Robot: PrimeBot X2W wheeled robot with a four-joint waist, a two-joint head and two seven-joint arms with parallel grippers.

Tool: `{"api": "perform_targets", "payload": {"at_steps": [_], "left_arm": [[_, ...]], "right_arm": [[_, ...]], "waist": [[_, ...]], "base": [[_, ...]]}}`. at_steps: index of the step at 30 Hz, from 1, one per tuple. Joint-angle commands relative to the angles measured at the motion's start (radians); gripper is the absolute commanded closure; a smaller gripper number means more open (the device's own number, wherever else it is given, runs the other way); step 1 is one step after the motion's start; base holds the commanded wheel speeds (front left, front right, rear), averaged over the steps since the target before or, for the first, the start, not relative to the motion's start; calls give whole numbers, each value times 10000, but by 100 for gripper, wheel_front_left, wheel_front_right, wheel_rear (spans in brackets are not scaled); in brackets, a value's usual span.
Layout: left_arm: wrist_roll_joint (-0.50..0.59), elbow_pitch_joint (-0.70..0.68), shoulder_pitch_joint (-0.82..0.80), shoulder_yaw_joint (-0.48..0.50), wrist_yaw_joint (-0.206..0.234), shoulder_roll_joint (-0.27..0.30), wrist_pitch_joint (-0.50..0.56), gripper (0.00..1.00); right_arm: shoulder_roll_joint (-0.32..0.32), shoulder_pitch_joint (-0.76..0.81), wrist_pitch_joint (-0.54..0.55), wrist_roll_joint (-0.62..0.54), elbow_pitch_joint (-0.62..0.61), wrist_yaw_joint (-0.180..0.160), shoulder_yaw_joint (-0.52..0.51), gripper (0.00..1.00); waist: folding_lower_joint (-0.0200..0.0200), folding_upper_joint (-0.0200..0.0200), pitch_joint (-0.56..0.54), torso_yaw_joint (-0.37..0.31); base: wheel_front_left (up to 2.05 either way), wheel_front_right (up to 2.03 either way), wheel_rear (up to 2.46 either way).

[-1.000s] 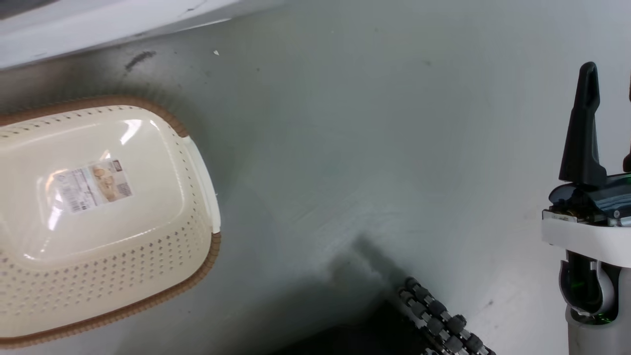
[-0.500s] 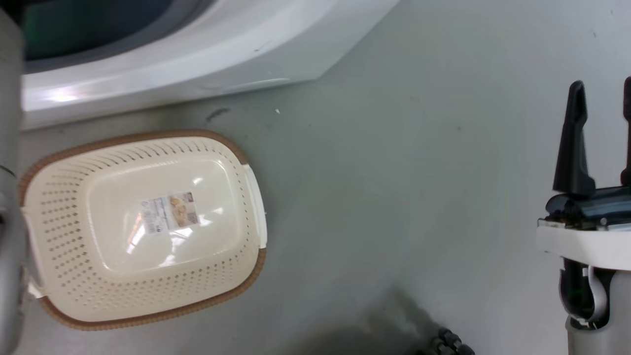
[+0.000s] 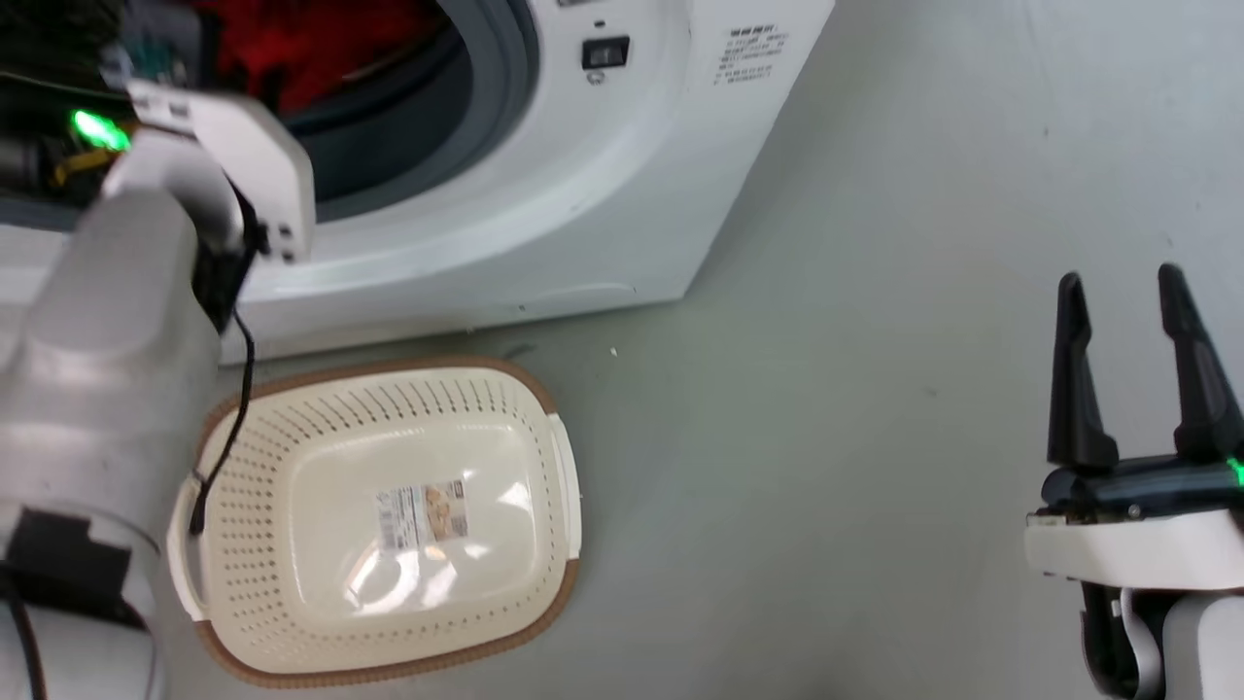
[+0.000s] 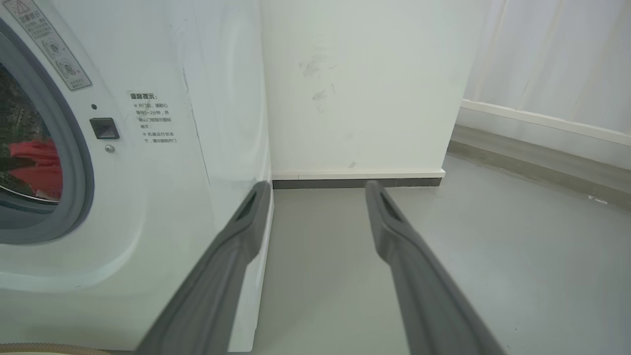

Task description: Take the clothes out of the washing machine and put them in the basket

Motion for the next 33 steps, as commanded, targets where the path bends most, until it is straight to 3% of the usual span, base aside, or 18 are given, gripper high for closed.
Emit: {"api": "perform_targets", "payload": {"at_steps": [1, 14, 23, 33], "left_arm": [[-257, -151, 476, -140, 1, 19, -212, 100], [-970, -1253, 2766, -783, 65, -49, -1840, 100], [-701, -3257, 5114, -510, 744, -112, -1984, 100], [-568, -5382, 7835, -612, 982, -66, -1988, 100]], "right_arm": [[-2, 202, -21, -63, 44, -7, 31, 0], [0, 1314, -21, -448, 334, -8, 121, 0], [0, 2020, -21, -558, 453, -7, 275, 0], [1, 2657, -21, -604, 505, -7, 257, 0]], "waist": [[1, 0, -679, 241], [1, 0, -2586, 765], [1, 0, -3763, 904], [1, 0, -4617, 1155]], "base": [[0, 0, 0], [0, 0, 0], [0, 0, 0], [0, 0, 0]]}}
